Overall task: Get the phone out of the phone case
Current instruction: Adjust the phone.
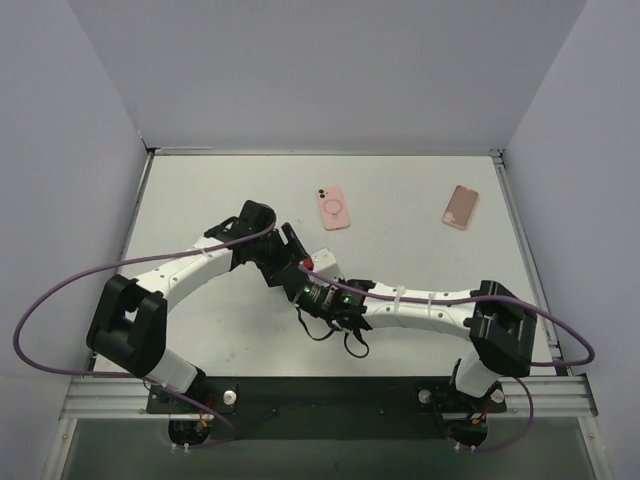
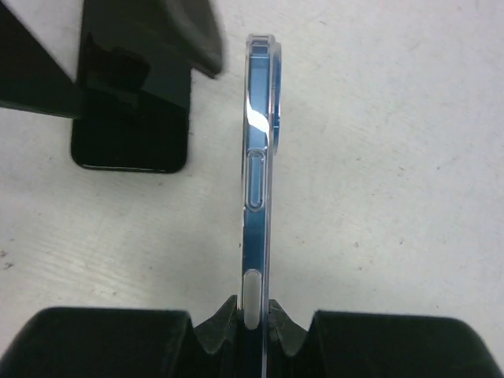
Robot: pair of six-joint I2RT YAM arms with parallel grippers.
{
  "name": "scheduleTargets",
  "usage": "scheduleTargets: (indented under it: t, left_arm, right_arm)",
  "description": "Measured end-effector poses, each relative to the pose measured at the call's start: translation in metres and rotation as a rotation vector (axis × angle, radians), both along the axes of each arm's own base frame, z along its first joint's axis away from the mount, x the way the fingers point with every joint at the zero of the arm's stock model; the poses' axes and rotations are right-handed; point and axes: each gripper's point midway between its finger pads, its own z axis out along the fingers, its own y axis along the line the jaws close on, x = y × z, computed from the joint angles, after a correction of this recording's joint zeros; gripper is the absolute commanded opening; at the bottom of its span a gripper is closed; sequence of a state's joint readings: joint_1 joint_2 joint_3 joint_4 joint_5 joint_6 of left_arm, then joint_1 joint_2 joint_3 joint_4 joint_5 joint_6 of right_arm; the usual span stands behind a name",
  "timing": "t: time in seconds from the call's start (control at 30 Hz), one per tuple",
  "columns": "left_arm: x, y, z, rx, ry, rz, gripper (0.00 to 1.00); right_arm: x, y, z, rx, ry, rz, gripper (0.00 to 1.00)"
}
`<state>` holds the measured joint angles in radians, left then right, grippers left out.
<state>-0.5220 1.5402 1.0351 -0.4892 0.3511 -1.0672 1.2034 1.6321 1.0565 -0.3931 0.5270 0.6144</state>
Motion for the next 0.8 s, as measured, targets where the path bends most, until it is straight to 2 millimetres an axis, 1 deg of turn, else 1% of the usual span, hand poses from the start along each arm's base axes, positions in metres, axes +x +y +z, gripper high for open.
scheduleTargets:
  t: [0.07,0.2,0.3,0.4,0.47,0.57,0.6,0.67,0.7,0.73,0.8]
  left_arm:
    - [0.003,0.005,0.004,-0.025,-0.016,0.015,0.81]
    - [0.012,0.008,0.012,-0.053,-0.058,0.024,0.81]
    - [0.015,0.013,0.015,-0.035,-0.094,0.031,0.81]
    - [0.015,0.016,0.018,-0.034,-0.143,0.033,0.82]
    - [0.012,0.020,0.016,-0.034,-0.171,0.036,0.82]
    - [0.005,0.032,0.010,-0.010,-0.163,0.059,0.80]
    - [0.007,0.037,0.009,-0.008,-0.161,0.067,0.80]
    - [0.013,0.042,0.007,-0.046,-0.174,0.081,0.83]
    - [0.013,0.044,0.005,-0.066,-0.172,0.087,0.84]
    - [0.012,0.045,0.000,-0.095,-0.171,0.099,0.84]
    - [0.002,0.043,-0.011,-0.159,-0.154,0.100,0.85]
  right_arm:
    - [0.005,-0.009,0.001,0.031,0.013,-0.031,0.00]
    - [0.015,-0.027,-0.001,0.167,0.119,-0.104,0.00]
    - [0.028,-0.031,0.009,0.284,0.186,-0.150,0.00]
    - [0.034,-0.020,0.025,0.419,0.255,-0.141,0.00]
    - [0.036,-0.008,0.037,0.527,0.305,-0.121,0.00]
    - [0.039,0.008,0.054,0.681,0.375,-0.094,0.00]
    - [0.040,0.012,0.059,0.726,0.394,-0.089,0.00]
    - [0.044,0.020,0.069,0.823,0.422,-0.074,0.00]
    - [0.044,0.025,0.074,0.873,0.438,-0.061,0.00]
    - [0.044,0.029,0.078,0.916,0.450,-0.050,0.00]
    - [0.044,0.033,0.084,0.981,0.475,-0.036,0.00]
